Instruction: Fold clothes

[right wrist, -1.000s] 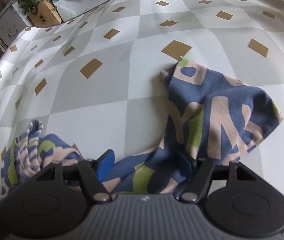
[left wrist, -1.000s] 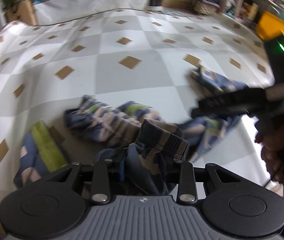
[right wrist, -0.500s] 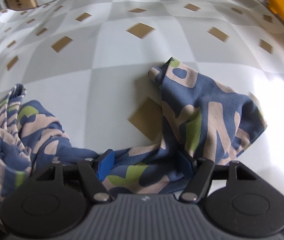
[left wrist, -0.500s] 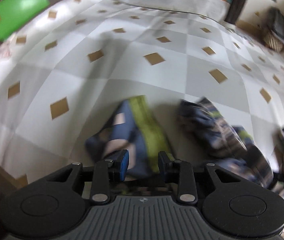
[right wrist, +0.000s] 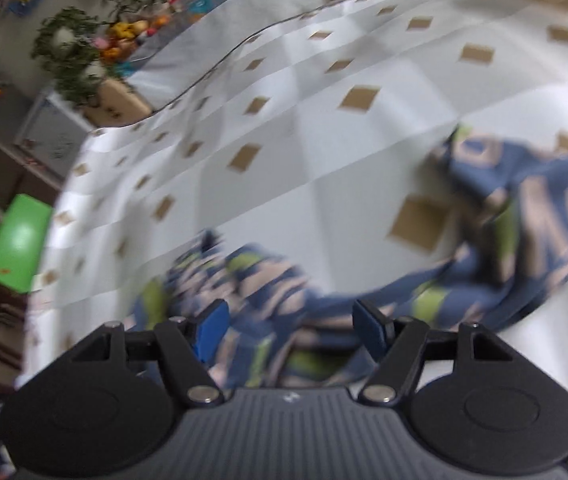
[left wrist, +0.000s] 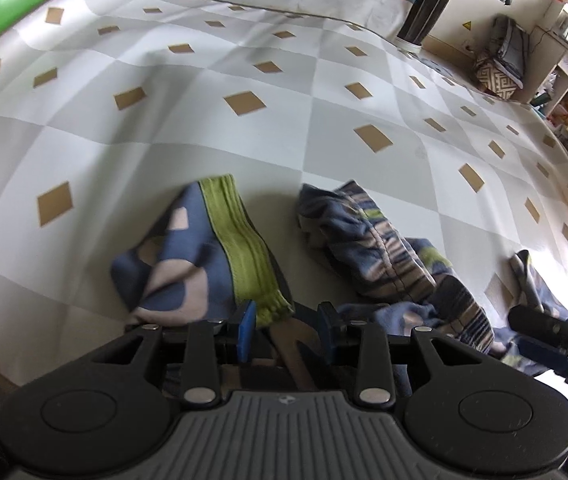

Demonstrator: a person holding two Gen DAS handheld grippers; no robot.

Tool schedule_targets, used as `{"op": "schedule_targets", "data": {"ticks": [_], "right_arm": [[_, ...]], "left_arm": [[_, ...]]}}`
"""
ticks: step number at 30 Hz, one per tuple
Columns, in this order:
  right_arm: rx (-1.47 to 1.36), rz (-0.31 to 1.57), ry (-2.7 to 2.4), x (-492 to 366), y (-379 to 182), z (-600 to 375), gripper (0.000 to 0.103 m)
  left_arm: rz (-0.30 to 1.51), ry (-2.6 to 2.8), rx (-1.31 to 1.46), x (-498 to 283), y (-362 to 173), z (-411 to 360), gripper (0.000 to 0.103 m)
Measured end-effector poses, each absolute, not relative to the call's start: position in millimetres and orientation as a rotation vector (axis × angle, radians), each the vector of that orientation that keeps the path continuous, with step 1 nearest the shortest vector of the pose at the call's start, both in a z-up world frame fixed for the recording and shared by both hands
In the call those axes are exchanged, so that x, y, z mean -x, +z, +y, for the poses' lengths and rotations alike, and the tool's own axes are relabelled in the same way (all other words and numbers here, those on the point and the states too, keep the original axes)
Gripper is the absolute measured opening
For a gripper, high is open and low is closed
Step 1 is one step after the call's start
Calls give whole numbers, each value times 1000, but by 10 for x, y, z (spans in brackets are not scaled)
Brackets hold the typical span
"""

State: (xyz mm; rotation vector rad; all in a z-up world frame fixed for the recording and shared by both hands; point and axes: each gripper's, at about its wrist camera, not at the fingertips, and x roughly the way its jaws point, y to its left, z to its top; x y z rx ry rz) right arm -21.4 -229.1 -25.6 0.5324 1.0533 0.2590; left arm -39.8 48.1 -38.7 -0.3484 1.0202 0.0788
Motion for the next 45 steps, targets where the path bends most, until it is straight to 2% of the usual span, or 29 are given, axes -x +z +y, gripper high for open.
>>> {"op": "schedule_targets", "data": {"ticks": [2,5,13,16,18,21,24,30,34,40,43,45], "right_arm": [[-571,1076,288,235,-302,-2242,66],[-589,1094,308,245,-361,-2168,66],[-558,1120,282,221,-534,-1954,66],[-541,1104,288,227,-563,-1891,55],[-526,1095,303,233,-563,-1846,36],[-489,1076,330,252,-507,-1777,24],[-458,1040,375,287,-398,-1733,18],[-320,965,481,427,-130,-1598,16],[-112,923,583,644,-6,-1374,16],[175,937,675,906,-128,-1023,16],[275,953,720,1001,-213,-891,18],[305,966,738,1037,-248,-848,24]], "left_arm": [[1023,76,360,397,-416,485,33],[1039,56,380,385,-463,481,39],[1114,12,359,380,-637,367,39],[1125,4,322,398,-670,308,40],[1129,-1,311,413,-679,289,40],[1127,1,338,429,-674,323,41],[1107,23,410,456,-641,439,41],[1035,130,537,530,-542,749,49],[1035,155,572,545,-556,828,49],[1053,146,558,520,-594,794,50],[1079,145,560,518,-637,798,50],[1103,147,550,514,-672,782,50]]}}
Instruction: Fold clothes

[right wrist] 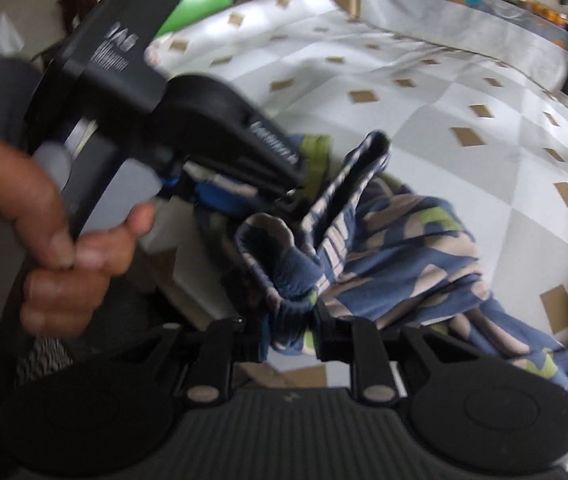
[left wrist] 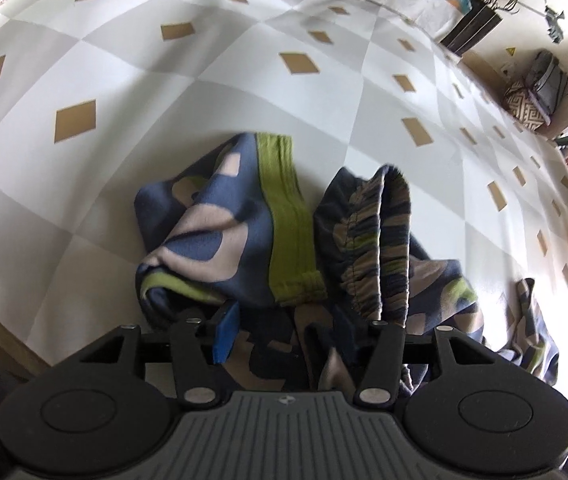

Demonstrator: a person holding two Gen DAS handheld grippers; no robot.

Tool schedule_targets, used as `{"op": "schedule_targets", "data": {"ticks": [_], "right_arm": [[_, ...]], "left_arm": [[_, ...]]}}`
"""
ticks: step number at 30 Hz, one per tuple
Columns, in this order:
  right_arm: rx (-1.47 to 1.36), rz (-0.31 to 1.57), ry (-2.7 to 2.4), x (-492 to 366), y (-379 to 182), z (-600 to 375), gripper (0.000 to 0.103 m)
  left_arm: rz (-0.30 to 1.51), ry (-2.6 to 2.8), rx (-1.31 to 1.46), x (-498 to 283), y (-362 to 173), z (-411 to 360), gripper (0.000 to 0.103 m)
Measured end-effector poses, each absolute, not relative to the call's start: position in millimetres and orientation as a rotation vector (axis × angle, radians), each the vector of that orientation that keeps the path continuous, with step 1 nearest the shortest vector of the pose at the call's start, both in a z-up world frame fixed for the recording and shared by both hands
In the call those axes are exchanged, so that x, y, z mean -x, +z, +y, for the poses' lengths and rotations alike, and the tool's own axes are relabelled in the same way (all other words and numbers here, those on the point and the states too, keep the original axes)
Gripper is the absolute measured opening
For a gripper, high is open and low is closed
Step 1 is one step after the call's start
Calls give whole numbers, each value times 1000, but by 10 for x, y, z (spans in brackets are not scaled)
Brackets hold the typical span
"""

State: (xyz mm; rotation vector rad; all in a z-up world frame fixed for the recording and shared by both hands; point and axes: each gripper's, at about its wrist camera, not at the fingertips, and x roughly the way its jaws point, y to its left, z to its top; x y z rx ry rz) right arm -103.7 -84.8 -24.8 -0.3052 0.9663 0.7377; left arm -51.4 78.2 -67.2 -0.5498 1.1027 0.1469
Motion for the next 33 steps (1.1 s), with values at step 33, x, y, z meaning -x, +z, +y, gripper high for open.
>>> {"op": "schedule_targets", "data": {"ticks": [33], "right_arm": [[-15,1008,563,441,-184,-1144,62]], "left_arm": [[1115,219,541,521,-634,792,51]]}}
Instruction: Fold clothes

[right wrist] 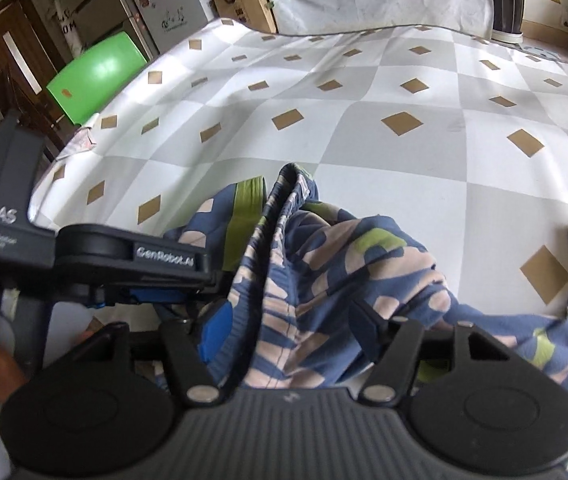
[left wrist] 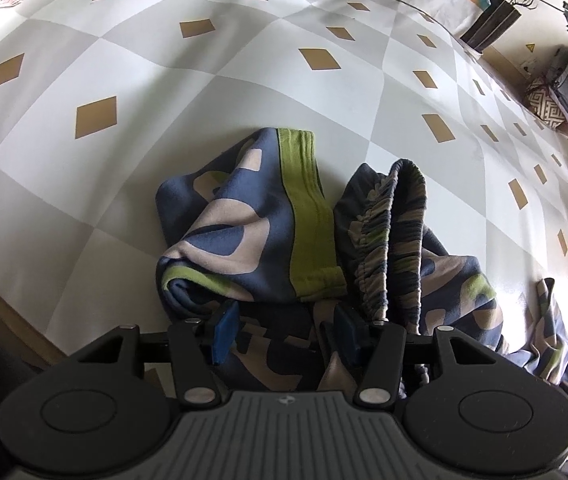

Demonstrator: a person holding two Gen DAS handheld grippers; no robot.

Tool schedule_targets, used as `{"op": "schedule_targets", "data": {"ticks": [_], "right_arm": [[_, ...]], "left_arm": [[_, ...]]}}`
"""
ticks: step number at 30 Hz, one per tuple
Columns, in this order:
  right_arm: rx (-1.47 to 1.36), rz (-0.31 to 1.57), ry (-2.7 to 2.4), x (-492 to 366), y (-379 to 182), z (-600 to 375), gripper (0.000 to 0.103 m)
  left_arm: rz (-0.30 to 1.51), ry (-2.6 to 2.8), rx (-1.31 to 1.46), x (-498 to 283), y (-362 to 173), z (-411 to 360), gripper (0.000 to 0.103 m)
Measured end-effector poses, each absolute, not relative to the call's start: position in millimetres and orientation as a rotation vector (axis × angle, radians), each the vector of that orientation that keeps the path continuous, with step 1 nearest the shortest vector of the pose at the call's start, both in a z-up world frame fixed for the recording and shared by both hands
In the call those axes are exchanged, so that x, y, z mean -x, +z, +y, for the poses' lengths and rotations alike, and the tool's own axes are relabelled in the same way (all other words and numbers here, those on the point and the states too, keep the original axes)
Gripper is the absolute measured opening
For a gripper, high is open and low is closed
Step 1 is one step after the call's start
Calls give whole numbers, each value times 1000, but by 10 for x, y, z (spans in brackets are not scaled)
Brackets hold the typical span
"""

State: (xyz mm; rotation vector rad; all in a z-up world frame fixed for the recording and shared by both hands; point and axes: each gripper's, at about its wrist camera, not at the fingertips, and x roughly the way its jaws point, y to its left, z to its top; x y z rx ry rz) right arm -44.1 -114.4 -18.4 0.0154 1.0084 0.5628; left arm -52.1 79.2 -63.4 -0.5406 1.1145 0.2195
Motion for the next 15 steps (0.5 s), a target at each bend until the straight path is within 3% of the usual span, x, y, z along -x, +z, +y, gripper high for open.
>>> {"op": "schedule_targets", "data": {"ticks": [15], "right_arm": [[-7,1080,583,-219,-230,-835,63]], "left_arm": [[1128,311,582,489,-691,893,51]]}}
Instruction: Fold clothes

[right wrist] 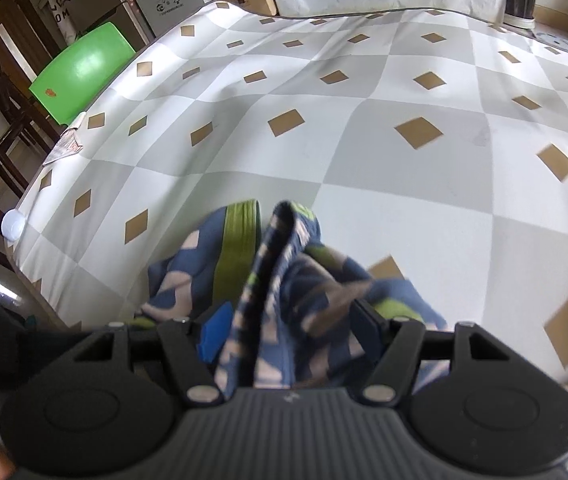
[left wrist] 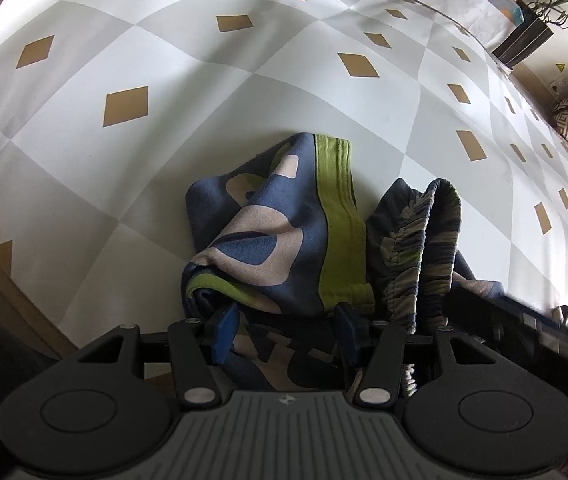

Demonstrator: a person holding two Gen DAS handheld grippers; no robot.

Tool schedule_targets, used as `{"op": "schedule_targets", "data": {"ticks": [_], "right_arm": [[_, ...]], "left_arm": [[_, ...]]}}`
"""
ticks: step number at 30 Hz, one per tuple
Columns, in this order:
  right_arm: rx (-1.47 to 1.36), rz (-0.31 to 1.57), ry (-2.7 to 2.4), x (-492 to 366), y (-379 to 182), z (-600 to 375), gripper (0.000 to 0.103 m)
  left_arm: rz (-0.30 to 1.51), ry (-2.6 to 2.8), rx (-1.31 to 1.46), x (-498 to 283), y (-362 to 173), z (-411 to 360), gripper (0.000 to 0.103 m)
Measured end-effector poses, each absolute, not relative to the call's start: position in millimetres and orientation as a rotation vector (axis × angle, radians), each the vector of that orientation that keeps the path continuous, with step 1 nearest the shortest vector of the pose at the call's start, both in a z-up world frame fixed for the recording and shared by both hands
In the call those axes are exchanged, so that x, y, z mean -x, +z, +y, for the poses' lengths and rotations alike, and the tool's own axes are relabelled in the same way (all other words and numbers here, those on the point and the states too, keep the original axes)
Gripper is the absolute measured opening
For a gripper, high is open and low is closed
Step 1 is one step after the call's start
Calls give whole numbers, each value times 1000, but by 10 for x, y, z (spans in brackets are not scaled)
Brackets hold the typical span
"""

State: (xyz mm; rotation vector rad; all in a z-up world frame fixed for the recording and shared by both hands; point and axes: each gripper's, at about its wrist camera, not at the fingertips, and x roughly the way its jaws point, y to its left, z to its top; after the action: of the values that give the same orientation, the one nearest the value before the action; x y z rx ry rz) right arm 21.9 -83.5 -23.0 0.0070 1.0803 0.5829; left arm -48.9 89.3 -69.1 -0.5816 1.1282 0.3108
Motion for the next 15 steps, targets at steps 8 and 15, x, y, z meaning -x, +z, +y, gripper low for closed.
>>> {"op": "schedule_targets", "data": {"ticks": [8,15], "right_arm": [[17,1088,583,-524,-324,-572,64],[21,1106,563,-688,-506,-412,63]], "left_arm": [[1135,323,619,479,-719,939,51],[1139,325,605,448,-737,910,52]]}}
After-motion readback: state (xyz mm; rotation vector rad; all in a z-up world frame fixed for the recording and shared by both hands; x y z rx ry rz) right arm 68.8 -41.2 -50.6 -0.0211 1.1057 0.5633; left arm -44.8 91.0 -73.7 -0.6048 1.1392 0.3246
